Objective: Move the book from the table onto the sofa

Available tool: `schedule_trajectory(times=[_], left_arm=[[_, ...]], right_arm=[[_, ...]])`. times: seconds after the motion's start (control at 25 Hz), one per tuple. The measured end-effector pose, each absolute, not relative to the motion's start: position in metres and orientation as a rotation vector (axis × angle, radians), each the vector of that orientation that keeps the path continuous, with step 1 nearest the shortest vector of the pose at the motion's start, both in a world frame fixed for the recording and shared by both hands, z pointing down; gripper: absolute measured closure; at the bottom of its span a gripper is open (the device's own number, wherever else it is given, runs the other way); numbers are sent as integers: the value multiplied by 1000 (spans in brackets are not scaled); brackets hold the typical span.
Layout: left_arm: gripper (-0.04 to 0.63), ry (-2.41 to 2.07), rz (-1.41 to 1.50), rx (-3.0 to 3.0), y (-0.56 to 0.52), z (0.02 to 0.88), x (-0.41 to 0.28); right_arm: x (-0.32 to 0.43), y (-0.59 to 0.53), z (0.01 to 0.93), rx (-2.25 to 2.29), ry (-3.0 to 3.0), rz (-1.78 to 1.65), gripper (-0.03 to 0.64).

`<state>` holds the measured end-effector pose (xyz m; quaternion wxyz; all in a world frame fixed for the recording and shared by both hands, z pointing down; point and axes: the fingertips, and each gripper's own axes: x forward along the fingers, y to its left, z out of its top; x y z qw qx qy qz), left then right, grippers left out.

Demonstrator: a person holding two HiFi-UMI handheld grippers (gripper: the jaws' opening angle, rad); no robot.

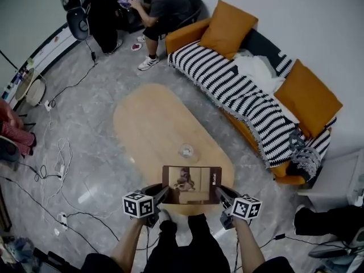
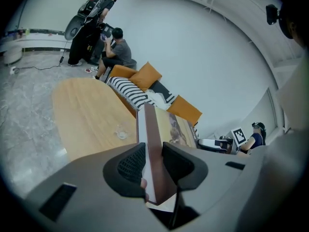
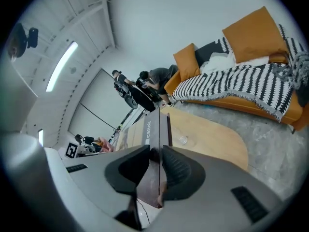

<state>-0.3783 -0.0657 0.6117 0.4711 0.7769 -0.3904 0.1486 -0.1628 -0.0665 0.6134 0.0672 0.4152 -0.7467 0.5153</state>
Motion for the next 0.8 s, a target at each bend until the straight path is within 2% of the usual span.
schedule_trajectory(times=[0.52,0.8], left_arm=[[474,-966,349,1971,-26,535,-386],[474,-977,340,1984,-15,528,-396]], right_arm=[[-170,-25,535,1300,-2347,1505,518],[-180,-11,533,1285,-2356,1504,520]])
